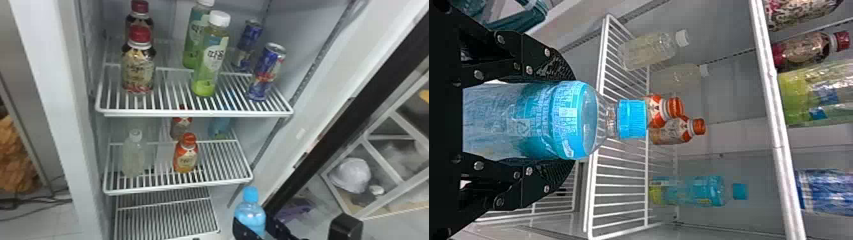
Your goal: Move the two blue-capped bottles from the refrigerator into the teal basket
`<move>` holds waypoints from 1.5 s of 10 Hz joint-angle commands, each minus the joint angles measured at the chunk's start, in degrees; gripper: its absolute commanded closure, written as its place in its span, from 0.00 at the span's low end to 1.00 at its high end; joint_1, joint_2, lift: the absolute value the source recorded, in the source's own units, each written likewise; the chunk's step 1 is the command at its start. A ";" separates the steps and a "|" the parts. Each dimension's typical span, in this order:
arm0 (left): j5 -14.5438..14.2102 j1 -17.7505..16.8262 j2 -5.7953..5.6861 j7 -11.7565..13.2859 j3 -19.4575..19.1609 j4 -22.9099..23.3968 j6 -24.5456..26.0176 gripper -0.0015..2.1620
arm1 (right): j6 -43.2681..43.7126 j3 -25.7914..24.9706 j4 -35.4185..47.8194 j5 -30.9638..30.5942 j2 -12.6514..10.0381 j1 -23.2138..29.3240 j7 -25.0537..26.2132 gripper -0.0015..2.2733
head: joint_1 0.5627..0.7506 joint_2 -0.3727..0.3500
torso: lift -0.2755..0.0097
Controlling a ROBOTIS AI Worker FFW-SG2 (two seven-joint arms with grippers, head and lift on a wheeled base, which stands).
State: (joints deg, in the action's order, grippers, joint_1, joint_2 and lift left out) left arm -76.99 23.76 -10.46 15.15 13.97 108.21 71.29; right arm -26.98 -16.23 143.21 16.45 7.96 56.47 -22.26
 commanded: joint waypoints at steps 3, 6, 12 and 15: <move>0.17 -0.14 -0.09 -0.04 0.09 0.00 0.00 0.54 | -3.96 0.59 -0.41 -0.19 -0.05 -0.22 -1.38 0.30 | 0.70 0.03 | 0.49; 0.09 -0.14 0.00 -0.04 0.09 0.00 0.00 0.54 | -3.68 1.29 -4.49 -0.36 0.04 -2.89 -2.70 0.30 | 0.70 0.03 | 0.49; 0.00 -0.14 0.00 -0.04 0.18 0.00 0.00 0.54 | 0.12 1.20 -9.69 -0.98 -0.05 -6.41 -5.95 0.22 | 0.70 0.03 | 0.49; 0.00 -0.28 0.00 -0.04 0.18 0.00 0.00 0.54 | 3.92 0.85 -11.80 -0.89 -0.66 -8.24 -6.48 0.21 | 0.70 0.03 | 0.49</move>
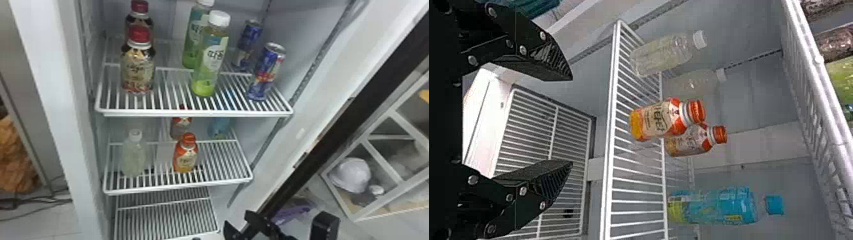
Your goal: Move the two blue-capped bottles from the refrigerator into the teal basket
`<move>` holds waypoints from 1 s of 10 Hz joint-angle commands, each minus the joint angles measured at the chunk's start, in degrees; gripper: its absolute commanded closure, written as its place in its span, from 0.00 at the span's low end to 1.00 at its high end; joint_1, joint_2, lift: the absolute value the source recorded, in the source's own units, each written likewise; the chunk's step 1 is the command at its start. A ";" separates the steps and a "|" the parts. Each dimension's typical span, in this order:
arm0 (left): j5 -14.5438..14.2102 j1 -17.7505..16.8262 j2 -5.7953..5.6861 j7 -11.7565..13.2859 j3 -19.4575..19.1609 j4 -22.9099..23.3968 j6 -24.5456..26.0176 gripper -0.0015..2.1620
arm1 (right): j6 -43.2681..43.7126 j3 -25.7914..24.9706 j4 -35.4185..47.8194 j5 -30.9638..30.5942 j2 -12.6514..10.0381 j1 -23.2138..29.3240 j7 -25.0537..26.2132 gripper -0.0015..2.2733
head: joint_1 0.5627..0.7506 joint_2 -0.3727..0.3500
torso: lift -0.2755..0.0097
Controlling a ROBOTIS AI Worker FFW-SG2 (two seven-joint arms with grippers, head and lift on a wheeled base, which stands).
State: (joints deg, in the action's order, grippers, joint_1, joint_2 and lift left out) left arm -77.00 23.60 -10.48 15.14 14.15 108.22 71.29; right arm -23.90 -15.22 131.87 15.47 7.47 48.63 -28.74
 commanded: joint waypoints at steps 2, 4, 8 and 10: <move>0.00 0.03 0.02 -0.02 0.00 -0.02 0.00 0.54 | 5.90 -0.25 -3.98 0.08 -1.05 -3.35 0.00 0.21 | 0.70 0.03 | 0.49; 0.00 0.03 0.11 -0.02 0.00 -0.02 0.00 0.54 | 12.65 -0.16 -9.46 0.08 -2.10 -7.57 0.09 0.21 | 0.70 0.03 | 0.49; 0.09 -0.11 0.20 -0.02 0.00 0.12 -0.14 0.54 | 31.64 3.62 -24.79 0.08 -2.72 -15.31 2.38 0.21 | 0.70 0.03 | 0.49; 0.09 -0.26 0.20 -0.02 0.09 -0.02 -0.14 0.54 | 38.95 5.47 -31.82 0.17 -2.72 -18.96 3.70 0.21 | 0.70 0.03 | 0.49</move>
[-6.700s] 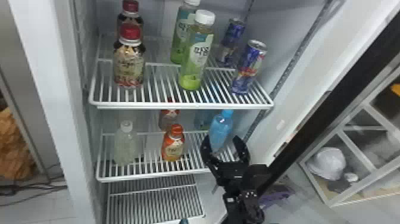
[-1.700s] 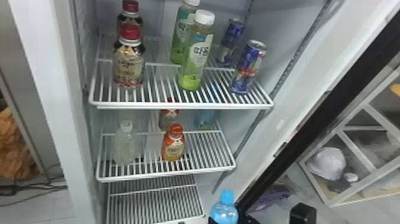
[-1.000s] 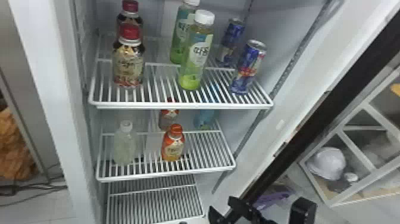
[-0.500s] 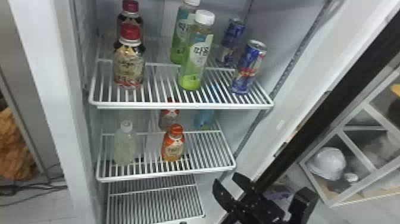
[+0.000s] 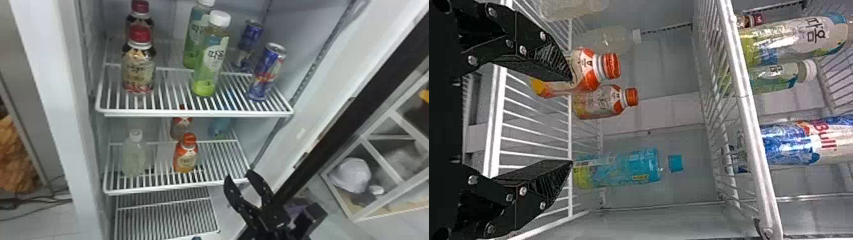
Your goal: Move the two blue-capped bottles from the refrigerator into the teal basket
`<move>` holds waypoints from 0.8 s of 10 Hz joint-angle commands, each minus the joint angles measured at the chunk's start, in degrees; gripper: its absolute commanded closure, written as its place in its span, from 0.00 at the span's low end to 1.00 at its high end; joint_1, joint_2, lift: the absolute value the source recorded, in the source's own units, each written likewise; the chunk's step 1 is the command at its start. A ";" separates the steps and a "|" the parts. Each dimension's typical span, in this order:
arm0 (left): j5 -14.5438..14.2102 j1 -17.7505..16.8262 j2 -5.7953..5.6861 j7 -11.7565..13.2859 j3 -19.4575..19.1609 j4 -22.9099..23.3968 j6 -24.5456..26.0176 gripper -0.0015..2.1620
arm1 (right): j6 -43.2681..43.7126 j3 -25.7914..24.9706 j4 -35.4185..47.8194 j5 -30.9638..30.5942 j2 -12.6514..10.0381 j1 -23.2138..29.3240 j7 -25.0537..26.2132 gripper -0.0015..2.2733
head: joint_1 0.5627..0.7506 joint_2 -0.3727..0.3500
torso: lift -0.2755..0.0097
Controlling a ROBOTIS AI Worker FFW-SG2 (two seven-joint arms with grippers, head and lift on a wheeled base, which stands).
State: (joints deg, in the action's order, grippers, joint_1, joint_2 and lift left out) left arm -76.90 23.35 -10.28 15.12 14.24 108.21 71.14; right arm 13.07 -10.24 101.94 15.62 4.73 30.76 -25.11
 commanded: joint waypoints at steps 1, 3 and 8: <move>0.00 -0.01 0.00 0.00 0.00 0.00 -0.13 0.54 | 5.92 1.45 -6.11 0.03 0.01 -3.76 0.85 0.21 | 0.70 0.03 | 0.49; 0.09 -0.01 0.00 -0.09 0.00 0.00 -0.13 0.54 | 12.67 3.39 -14.26 0.03 0.01 -9.25 3.66 0.21 | 0.70 0.03 | 0.49; 0.17 -0.29 0.00 -0.17 0.09 0.00 -0.27 0.54 | 21.67 7.43 -30.01 -0.41 0.19 -20.78 9.38 0.21 | 0.70 0.03 | 0.49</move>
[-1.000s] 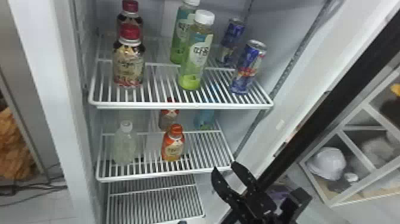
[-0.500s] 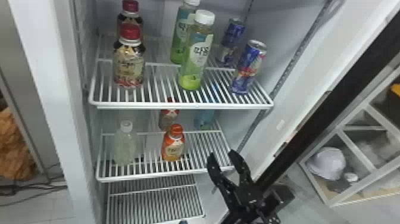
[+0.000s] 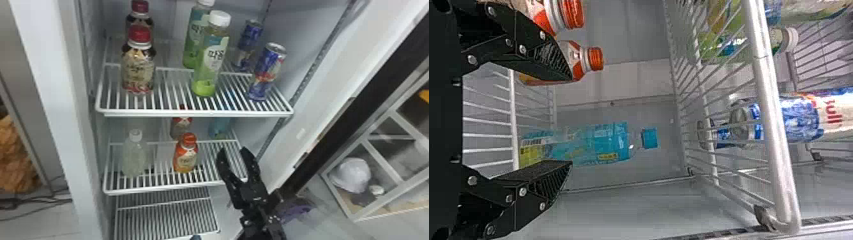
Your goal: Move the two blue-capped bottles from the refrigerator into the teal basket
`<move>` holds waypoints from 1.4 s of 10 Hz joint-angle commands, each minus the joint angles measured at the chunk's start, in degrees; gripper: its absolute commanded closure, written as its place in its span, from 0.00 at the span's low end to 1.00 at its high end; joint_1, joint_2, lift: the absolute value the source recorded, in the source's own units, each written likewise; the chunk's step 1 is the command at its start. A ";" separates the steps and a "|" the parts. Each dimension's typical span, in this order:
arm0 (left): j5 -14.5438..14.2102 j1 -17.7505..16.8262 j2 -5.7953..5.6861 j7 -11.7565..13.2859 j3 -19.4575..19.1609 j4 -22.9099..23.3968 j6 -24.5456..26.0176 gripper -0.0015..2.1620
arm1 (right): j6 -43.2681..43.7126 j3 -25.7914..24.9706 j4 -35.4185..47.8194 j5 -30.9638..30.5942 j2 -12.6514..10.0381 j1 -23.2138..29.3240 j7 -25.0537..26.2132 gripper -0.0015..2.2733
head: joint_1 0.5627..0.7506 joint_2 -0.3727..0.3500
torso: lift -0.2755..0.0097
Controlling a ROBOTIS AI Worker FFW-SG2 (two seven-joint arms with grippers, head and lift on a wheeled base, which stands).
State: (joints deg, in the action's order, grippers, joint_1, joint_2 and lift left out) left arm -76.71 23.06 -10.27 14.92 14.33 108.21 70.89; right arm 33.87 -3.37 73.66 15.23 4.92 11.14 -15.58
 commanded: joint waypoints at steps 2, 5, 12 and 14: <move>0.07 0.00 -0.01 -0.16 0.00 0.00 -0.02 0.54 | 1.85 2.05 -5.67 -0.11 0.00 -4.53 2.92 0.21 | 0.70 0.03 | 0.49; 0.15 -0.14 -0.01 -0.25 -0.09 0.00 -0.02 0.54 | 2.42 4.16 -10.45 -1.08 0.00 -8.61 7.23 0.21 | 0.70 0.03 | 0.49; 0.15 -0.14 -0.10 -0.33 -0.09 -0.28 0.12 0.54 | 2.28 6.01 -16.21 -3.10 0.18 -15.92 13.82 0.19 | 0.70 0.03 | 0.49; 0.15 -0.14 0.08 -0.33 -0.18 -0.42 0.12 0.54 | 2.28 6.27 -17.62 -3.19 0.44 -17.75 15.58 0.15 | 0.70 0.03 | 0.49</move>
State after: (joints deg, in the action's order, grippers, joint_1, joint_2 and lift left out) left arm -76.55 22.92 -10.28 14.58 14.18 107.80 71.00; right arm 36.14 2.80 56.49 12.10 5.25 -6.00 -0.03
